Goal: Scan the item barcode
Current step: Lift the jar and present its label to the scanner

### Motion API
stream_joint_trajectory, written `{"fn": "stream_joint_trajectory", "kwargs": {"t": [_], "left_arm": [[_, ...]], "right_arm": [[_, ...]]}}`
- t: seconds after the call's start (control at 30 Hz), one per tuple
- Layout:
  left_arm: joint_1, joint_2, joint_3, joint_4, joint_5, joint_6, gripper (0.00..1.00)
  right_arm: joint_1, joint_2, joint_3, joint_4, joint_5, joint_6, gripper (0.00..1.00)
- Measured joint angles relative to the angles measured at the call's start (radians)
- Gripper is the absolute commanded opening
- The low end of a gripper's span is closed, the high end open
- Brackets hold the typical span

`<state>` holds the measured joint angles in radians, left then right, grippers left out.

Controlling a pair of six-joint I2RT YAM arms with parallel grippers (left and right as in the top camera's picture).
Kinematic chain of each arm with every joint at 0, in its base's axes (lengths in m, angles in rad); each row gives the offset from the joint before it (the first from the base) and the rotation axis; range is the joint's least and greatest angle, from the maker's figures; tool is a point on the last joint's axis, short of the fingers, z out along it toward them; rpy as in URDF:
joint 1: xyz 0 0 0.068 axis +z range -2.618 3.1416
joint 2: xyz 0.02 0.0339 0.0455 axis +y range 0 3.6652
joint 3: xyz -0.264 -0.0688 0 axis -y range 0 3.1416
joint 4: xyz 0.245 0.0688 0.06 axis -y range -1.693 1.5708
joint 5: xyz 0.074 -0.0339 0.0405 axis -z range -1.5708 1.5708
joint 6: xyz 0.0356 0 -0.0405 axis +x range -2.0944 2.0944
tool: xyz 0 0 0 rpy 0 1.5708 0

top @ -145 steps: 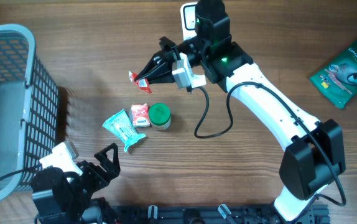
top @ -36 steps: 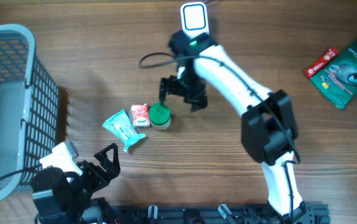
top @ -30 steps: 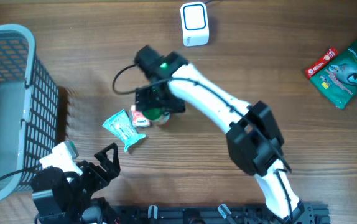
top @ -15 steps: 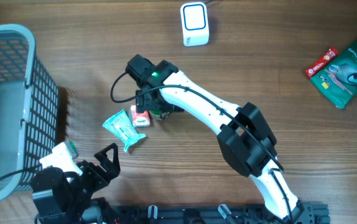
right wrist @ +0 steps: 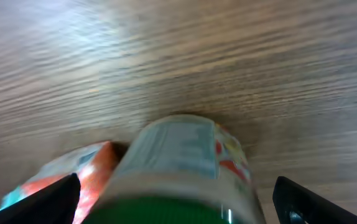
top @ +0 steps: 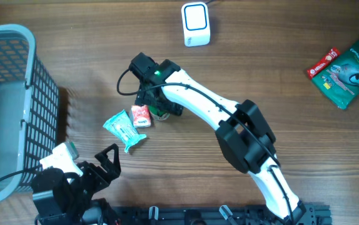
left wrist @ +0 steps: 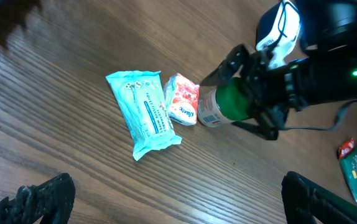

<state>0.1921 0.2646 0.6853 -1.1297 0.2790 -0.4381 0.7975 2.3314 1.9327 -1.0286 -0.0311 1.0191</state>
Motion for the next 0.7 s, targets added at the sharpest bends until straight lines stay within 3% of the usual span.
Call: {"fn": "stream_joint_trajectory", "kwargs": {"t": [0.13,0.3,0.5,0.7], "left_arm": [[0.0,0.0,0.0,0.0,0.0,0.0,1.0],[0.0,0.0,0.0,0.0,0.0,0.0,1.0],[0.0,0.0,0.0,0.0,0.0,0.0,1.0],[0.0,0.0,0.0,0.0,0.0,0.0,1.0]], "right_arm": [[-0.002,0.028,0.002,-0.005,-0.027,0.021,0.72],[-0.008,0.028,0.016,-0.058,-0.065,0.027,0.57],[-0.098,0.034,0.021,-0.17,-0.257,-0.14,0.55],[-0.278,0.04,0.022,-0.357,-0.571,-0.452,0.56]]}}
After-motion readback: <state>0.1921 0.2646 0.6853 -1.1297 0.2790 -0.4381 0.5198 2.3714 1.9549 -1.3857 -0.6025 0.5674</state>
